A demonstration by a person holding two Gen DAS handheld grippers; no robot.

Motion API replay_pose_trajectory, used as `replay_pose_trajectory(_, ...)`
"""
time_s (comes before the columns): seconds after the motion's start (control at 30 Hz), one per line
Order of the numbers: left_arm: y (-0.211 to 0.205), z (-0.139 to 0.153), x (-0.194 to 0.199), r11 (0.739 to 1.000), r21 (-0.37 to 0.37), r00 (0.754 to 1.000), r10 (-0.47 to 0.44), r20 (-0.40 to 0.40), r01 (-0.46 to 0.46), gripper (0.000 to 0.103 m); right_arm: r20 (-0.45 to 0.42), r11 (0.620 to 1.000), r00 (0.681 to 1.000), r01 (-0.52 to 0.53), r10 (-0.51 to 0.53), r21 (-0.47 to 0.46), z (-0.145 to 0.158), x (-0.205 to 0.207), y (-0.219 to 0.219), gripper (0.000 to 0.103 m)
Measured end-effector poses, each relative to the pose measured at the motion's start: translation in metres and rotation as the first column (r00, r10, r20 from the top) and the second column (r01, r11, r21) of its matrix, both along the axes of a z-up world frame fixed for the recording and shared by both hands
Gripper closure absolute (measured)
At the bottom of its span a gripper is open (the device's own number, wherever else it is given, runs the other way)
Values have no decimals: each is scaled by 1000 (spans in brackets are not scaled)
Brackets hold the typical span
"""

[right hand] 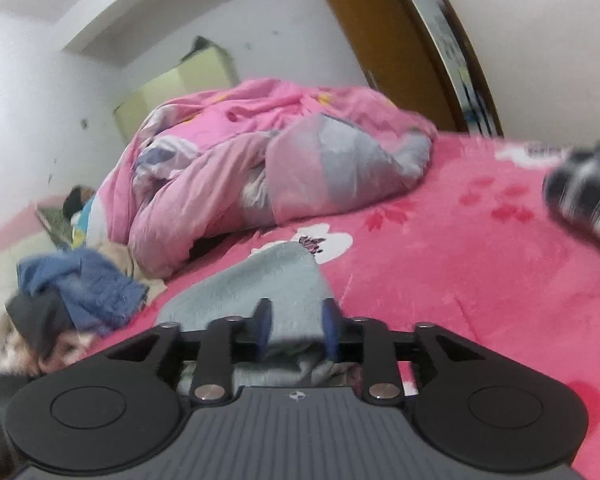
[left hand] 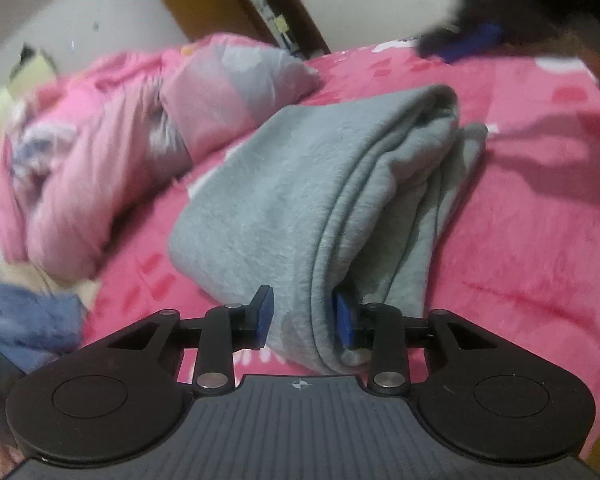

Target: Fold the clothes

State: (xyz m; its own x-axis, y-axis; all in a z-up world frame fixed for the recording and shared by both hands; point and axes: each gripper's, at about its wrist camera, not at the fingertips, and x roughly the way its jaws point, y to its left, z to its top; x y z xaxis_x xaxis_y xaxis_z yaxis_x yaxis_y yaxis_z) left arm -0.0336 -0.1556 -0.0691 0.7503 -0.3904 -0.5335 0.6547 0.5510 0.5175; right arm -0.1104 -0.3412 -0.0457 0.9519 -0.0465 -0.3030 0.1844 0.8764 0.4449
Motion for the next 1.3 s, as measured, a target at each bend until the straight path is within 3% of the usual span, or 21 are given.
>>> replay_pose_trajectory(0.07, 0, -2, -2, 1000, 5, 1000, -8, 13, 8, 72, 2, 999, 999, -44, 44, 10, 4, 13, -3, 68)
replay_pose_trajectory(0.13, 0, -3, -4, 1000, 11, 999, -18, 27, 17, 74, -25, 989, 991, -130, 128, -66, 5, 25, 7, 70)
replay_pose_trajectory(0.23, 3, -10, -6, 998, 26, 997, -63, 53, 62, 75, -231, 958, 969, -145, 87, -248, -23, 46, 21, 70)
replay_pose_trajectory(0.37, 10, -16, -5, 994, 19, 991, -111, 70, 110, 75, -219, 977, 971, -130, 91, -169, -40, 37, 3, 59)
replay_pose_trajectory(0.57, 38, 9, -10, 983, -120, 990, -140, -1, 139, 68, -201, 988, 977, -99, 73, -122, -26, 19, -13, 59)
replay_pose_trajectory(0.73, 61, 31, -14, 960, -236, 984, -170, -57, 152, 68, -132, 1000, 991, 20, -22, -13, -2, -10, -49, 61)
replay_pose_trajectory(0.83, 59, 40, -4, 943, -314, 985, -142, -96, 105, 68, -65, 1000, 998, -13, 13, -14, 20, -5, -45, 66)
replay_pose_trajectory(0.93, 38, 35, 7, 949, -307, 989, -107, -102, 71, 68, -14, 994, 996, -90, 89, -60, 34, 10, -25, 67)
replay_pose_trajectory(1.03, 17, 11, 14, 968, -238, 983, -111, -146, 74, 68, -70, 977, 984, -173, 165, -124, 23, 34, -1, 69)
replay_pose_trajectory(1.07, 15, 2, 16, 973, -221, 980, -110, -166, 72, 68, -110, 971, 978, -191, 176, -142, 15, 41, 6, 69)
replay_pose_trajectory(1.13, 17, -12, 11, 971, -223, 981, -124, -149, 89, 67, -272, 964, 950, -204, 153, -172, -21, 58, 12, 71)
replay_pose_trajectory(1.17, 17, -14, 9, 971, -221, 983, -125, -135, 93, 67, -287, 957, 947, -207, 144, -203, -35, 57, 14, 71)
replay_pose_trajectory(1.3, 22, -8, 15, 959, -276, 975, -120, -184, 66, 67, -272, 953, 954, -192, 126, -234, -5, 51, 16, 72)
